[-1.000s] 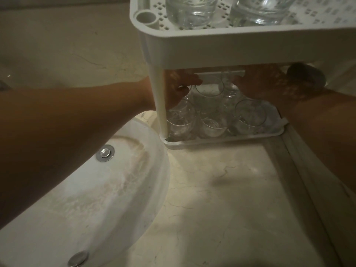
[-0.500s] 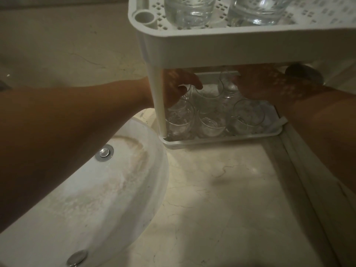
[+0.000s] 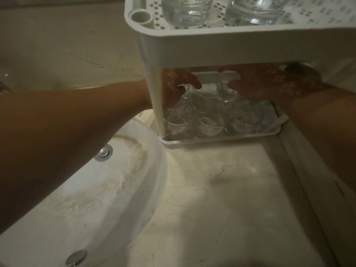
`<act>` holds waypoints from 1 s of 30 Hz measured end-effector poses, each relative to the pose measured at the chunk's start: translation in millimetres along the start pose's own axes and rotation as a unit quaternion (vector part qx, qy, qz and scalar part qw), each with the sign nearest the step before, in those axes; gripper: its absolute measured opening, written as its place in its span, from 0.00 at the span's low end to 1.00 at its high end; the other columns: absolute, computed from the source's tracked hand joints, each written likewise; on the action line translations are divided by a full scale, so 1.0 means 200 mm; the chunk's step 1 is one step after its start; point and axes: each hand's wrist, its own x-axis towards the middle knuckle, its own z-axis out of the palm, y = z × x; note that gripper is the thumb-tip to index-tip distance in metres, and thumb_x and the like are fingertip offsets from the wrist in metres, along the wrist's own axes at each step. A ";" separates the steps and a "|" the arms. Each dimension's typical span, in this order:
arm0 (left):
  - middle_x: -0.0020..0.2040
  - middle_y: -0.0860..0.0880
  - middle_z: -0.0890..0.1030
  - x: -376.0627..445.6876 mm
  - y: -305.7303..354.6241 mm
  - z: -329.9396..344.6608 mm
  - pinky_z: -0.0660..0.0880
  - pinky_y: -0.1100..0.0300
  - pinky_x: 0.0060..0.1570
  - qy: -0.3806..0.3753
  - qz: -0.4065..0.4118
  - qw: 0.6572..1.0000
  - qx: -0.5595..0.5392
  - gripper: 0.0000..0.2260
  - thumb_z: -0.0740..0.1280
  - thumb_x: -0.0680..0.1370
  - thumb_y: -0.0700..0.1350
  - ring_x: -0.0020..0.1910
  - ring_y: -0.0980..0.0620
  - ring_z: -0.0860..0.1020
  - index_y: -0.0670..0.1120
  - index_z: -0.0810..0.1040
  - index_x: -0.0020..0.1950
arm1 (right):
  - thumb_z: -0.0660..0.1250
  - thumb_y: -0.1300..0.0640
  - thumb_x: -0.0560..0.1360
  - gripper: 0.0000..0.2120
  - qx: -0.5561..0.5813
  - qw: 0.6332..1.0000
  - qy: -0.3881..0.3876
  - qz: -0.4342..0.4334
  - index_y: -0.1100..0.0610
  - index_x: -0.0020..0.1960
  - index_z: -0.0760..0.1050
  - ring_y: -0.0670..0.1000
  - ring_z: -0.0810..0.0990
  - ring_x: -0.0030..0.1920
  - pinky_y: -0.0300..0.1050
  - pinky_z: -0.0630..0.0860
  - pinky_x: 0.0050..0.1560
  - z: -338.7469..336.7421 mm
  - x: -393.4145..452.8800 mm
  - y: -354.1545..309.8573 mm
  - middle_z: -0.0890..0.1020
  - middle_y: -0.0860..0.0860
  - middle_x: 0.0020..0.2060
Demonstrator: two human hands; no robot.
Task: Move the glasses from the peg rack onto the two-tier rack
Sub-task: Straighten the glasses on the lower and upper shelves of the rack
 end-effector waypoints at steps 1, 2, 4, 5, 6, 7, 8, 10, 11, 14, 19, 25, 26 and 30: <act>0.72 0.54 0.74 0.00 -0.01 0.00 0.61 0.66 0.71 0.000 0.003 1.000 0.000 0.18 0.61 0.81 0.34 0.72 0.55 0.70 0.51 0.81 0.64 | 0.64 0.52 0.77 0.19 0.016 1.000 -0.005 0.007 0.35 0.65 0.68 0.53 0.75 0.61 0.45 0.70 0.56 0.00 0.00 0.00 0.75 0.47 0.66; 0.72 0.54 0.74 0.00 -0.01 0.00 0.62 0.68 0.70 0.002 0.003 1.000 -0.003 0.18 0.61 0.81 0.34 0.71 0.56 0.70 0.51 0.81 0.64 | 0.66 0.51 0.77 0.19 0.019 1.000 -0.011 0.017 0.34 0.63 0.67 0.52 0.74 0.62 0.43 0.67 0.56 0.01 0.00 0.01 0.73 0.47 0.68; 0.72 0.54 0.74 0.01 -0.01 0.01 0.61 0.72 0.67 0.004 -0.002 1.000 -0.008 0.18 0.61 0.81 0.34 0.70 0.56 0.71 0.52 0.81 0.64 | 0.67 0.51 0.77 0.19 0.023 0.999 -0.017 0.015 0.34 0.63 0.67 0.51 0.72 0.65 0.41 0.63 0.58 0.01 -0.02 0.02 0.72 0.46 0.69; 0.71 0.54 0.74 0.01 -0.02 0.01 0.61 0.74 0.65 0.006 -0.003 1.000 -0.010 0.18 0.61 0.81 0.34 0.70 0.56 0.71 0.52 0.81 0.64 | 0.67 0.52 0.77 0.19 0.020 1.000 -0.016 0.011 0.35 0.64 0.68 0.51 0.71 0.66 0.40 0.62 0.59 0.01 -0.02 0.01 0.71 0.46 0.70; 0.71 0.54 0.74 0.01 -0.02 0.01 0.61 0.74 0.64 0.006 -0.003 1.000 -0.010 0.18 0.61 0.81 0.34 0.70 0.56 0.71 0.52 0.81 0.64 | 0.67 0.52 0.77 0.19 0.014 1.000 -0.018 0.010 0.36 0.64 0.68 0.51 0.71 0.66 0.40 0.62 0.59 0.01 -0.03 0.01 0.71 0.46 0.70; 0.71 0.54 0.75 0.01 -0.02 0.01 0.60 0.74 0.64 0.007 0.000 1.000 -0.010 0.18 0.60 0.81 0.34 0.70 0.56 0.71 0.52 0.81 0.64 | 0.68 0.53 0.77 0.19 0.015 1.000 -0.018 0.007 0.37 0.64 0.68 0.51 0.71 0.66 0.40 0.62 0.59 0.00 -0.05 0.00 0.71 0.46 0.70; 0.71 0.53 0.75 0.01 -0.02 0.01 0.60 0.75 0.63 0.006 0.001 1.000 -0.007 0.19 0.60 0.81 0.34 0.70 0.55 0.71 0.51 0.81 0.64 | 0.68 0.53 0.78 0.19 0.011 1.000 -0.016 0.007 0.37 0.65 0.69 0.51 0.71 0.66 0.40 0.63 0.60 0.00 -0.05 0.00 0.71 0.46 0.70; 0.71 0.53 0.75 0.01 -0.02 0.01 0.59 0.77 0.62 0.007 0.005 1.000 -0.002 0.19 0.60 0.81 0.34 0.70 0.55 0.71 0.51 0.81 0.64 | 0.67 0.53 0.78 0.19 0.013 1.000 -0.015 0.004 0.38 0.65 0.69 0.52 0.70 0.68 0.40 0.62 0.60 -0.01 -0.06 -0.01 0.71 0.47 0.70; 0.71 0.52 0.75 0.02 -0.03 0.01 0.59 0.79 0.61 0.008 0.006 1.000 -0.001 0.19 0.60 0.81 0.33 0.70 0.55 0.71 0.51 0.81 0.64 | 0.67 0.53 0.78 0.19 0.013 1.000 -0.018 0.004 0.38 0.65 0.68 0.52 0.69 0.68 0.40 0.62 0.60 -0.01 -0.07 -0.01 0.71 0.47 0.70; 0.72 0.52 0.74 0.02 -0.03 0.01 0.59 0.76 0.65 0.003 0.004 1.000 0.002 0.20 0.60 0.80 0.33 0.71 0.55 0.70 0.51 0.81 0.65 | 0.66 0.54 0.79 0.20 0.013 1.000 -0.027 0.005 0.39 0.67 0.68 0.53 0.69 0.69 0.43 0.63 0.63 -0.03 -0.08 -0.01 0.70 0.47 0.71; 0.73 0.52 0.73 0.01 -0.02 0.01 0.62 0.67 0.70 -0.005 -0.004 1.000 -0.005 0.19 0.60 0.81 0.34 0.72 0.54 0.70 0.51 0.80 0.65 | 0.67 0.54 0.78 0.20 0.017 0.999 -0.050 0.010 0.38 0.66 0.68 0.52 0.70 0.68 0.44 0.64 0.62 -0.06 -0.12 -0.03 0.70 0.48 0.71; 0.73 0.52 0.73 0.00 0.00 0.00 0.60 0.70 0.70 -0.015 -0.012 1.000 -0.025 0.19 0.59 0.81 0.33 0.72 0.55 0.69 0.49 0.80 0.66 | 0.69 0.54 0.77 0.22 0.030 0.998 -0.041 0.026 0.37 0.66 0.69 0.52 0.72 0.63 0.41 0.64 0.57 -0.04 -0.14 -0.03 0.71 0.48 0.70; 0.73 0.53 0.73 0.00 0.00 0.00 0.60 0.68 0.71 -0.018 -0.014 0.999 -0.027 0.19 0.59 0.82 0.33 0.72 0.55 0.69 0.49 0.79 0.67 | 0.69 0.54 0.76 0.22 0.031 0.998 -0.041 0.026 0.37 0.67 0.69 0.52 0.72 0.65 0.40 0.64 0.57 -0.05 -0.15 -0.03 0.72 0.48 0.70; 0.73 0.52 0.73 0.00 0.01 -0.01 0.62 0.62 0.73 -0.021 -0.015 0.999 -0.020 0.19 0.59 0.82 0.34 0.72 0.54 0.70 0.50 0.79 0.67 | 0.69 0.56 0.76 0.24 0.034 0.999 -0.032 0.019 0.38 0.68 0.70 0.52 0.70 0.68 0.39 0.63 0.58 -0.04 -0.15 -0.02 0.71 0.47 0.71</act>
